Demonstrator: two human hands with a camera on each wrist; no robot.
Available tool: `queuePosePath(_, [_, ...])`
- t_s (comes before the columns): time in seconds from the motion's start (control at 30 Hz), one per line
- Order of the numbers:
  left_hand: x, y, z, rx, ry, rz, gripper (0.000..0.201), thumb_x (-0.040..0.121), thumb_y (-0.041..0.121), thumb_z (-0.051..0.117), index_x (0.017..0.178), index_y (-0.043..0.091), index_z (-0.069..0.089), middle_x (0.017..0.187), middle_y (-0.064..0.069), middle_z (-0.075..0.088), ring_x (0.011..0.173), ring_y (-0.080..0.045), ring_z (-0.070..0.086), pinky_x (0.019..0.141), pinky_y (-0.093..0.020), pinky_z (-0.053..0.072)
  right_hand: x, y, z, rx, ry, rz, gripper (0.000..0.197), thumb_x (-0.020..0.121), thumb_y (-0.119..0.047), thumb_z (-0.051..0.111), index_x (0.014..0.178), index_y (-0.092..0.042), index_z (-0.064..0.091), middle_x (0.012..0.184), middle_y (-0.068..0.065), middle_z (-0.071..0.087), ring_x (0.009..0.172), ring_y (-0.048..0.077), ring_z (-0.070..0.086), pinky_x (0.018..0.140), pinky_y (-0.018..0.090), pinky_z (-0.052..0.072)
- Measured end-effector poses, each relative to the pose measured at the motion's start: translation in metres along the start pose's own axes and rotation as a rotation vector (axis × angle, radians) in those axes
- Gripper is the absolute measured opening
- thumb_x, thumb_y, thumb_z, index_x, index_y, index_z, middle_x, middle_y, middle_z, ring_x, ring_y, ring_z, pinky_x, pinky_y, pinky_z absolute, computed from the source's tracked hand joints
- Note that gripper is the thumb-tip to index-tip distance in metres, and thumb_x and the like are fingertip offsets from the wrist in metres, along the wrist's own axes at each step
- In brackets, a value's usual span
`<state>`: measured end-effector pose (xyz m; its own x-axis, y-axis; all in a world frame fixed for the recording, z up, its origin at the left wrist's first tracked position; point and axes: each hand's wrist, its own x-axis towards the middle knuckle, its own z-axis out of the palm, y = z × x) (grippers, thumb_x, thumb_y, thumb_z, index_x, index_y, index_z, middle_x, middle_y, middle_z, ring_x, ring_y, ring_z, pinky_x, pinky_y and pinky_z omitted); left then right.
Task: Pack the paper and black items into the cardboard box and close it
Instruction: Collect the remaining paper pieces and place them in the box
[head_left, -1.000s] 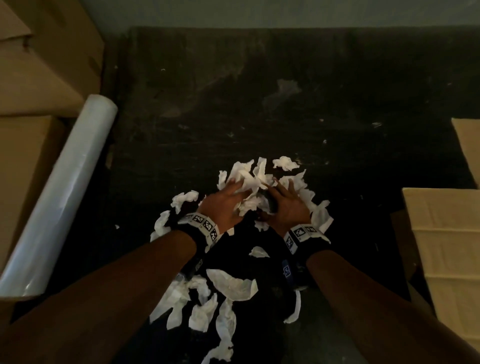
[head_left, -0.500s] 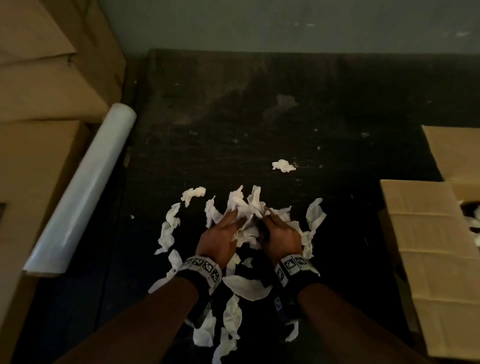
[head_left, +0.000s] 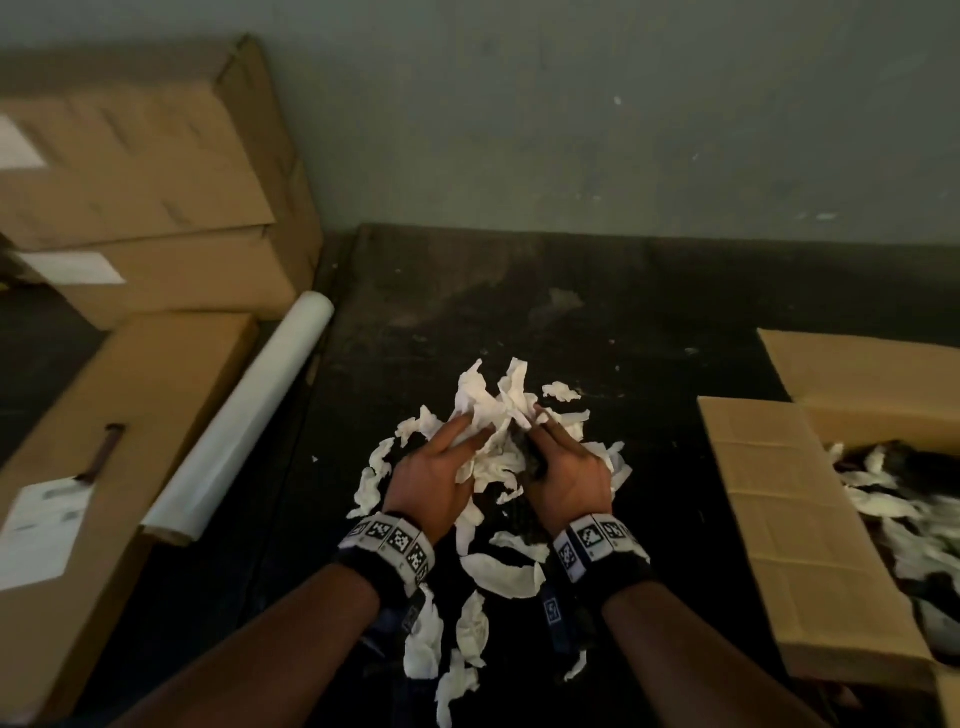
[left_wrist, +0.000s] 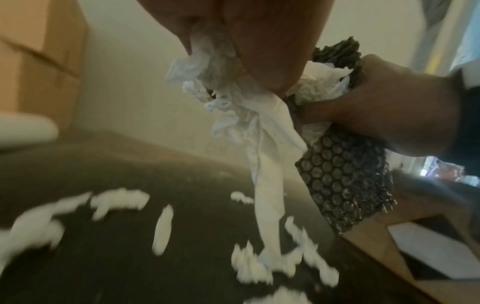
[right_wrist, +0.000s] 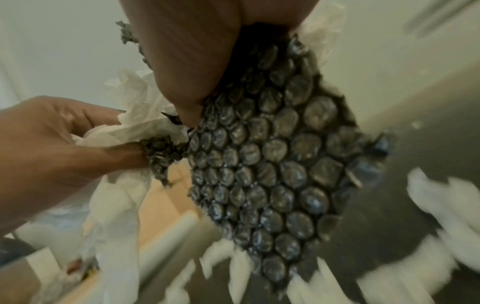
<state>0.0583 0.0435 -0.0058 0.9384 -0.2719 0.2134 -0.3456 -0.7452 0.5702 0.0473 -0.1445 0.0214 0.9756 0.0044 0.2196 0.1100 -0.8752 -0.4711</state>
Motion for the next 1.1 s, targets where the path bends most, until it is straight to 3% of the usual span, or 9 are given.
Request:
queuePosePath(0.1, [0.003,0.022,-0.024,0.024,0.049,0.043,0.071,0.078,0.003,0.073,0.140,0.032,0.057,0.156,0.006,0.043,0.121,-0.019,0.063,0.088,-0.043,0.060,0.001,-0.014,-0.030,0.012,0.067,-0.040,0.048,0.085,-0.030,0.071,0.132,-0.028,0.063,0.142,-0.004,0.058,0.088,0.027,0.073,0.072,0.041,0.061])
queuePosePath(0.27, [0.021,0.067,-0.057,0.057,0.112,0.127,0.063,0.081,0.005,0.075,0.140,0.022,0.058,0.155,0.001,0.044,0.127,-0.023,0.059,0.097,-0.046,0.056,0.010,-0.023,-0.085,0.026,0.151,-0.075,0.047,0.086,-0.035,0.067,0.133,-0.029,0.062,0.143,-0.004,0.057,0.097,0.026,0.071,0.081,0.044,0.059])
queuePosePath(0.53, [0.070,0.170,-0.054,0.069,0.129,0.268,0.056,0.087,0.011,0.072,0.140,0.021,0.058,0.155,0.002,0.044,0.129,-0.020,0.057,0.104,-0.044,0.051,0.010,0.022,-0.188,-0.016,0.324,-0.039,0.044,0.087,-0.027,0.070,0.131,-0.022,0.065,0.138,0.001,0.061,0.104,0.027,0.069,0.088,0.042,0.057])
queuePosePath(0.8, [0.118,0.309,0.033,-0.005,0.065,0.424,0.053,0.089,0.012,0.069,0.140,0.021,0.058,0.155,0.003,0.044,0.125,-0.022,0.060,0.103,-0.043,0.052,-0.019,0.150,-0.286,-0.123,0.411,0.040,0.042,0.083,-0.037,0.062,0.123,-0.027,0.067,0.116,-0.004,0.070,0.085,0.027,0.069,0.069,0.039,0.056])
queuePosePath(0.93, [0.127,0.372,0.095,-0.041,0.019,0.442,0.054,0.089,0.015,0.071,0.141,0.023,0.058,0.156,0.006,0.042,0.127,-0.018,0.057,0.105,-0.040,0.050,-0.042,0.223,-0.325,-0.178,0.391,0.142,0.039,0.087,-0.036,0.065,0.126,-0.030,0.065,0.119,-0.004,0.069,0.093,0.025,0.068,0.079,0.046,0.056])
queuePosePath(1.1, [0.130,0.427,0.174,-0.067,-0.089,0.419,0.056,0.092,0.019,0.068,0.145,0.030,0.052,0.157,0.010,0.038,0.129,-0.018,0.055,0.105,-0.038,0.050,-0.070,0.301,-0.352,-0.198,0.300,0.287,0.043,0.090,-0.037,0.063,0.133,-0.036,0.060,0.137,-0.010,0.061,0.107,0.026,0.066,0.089,0.043,0.053])
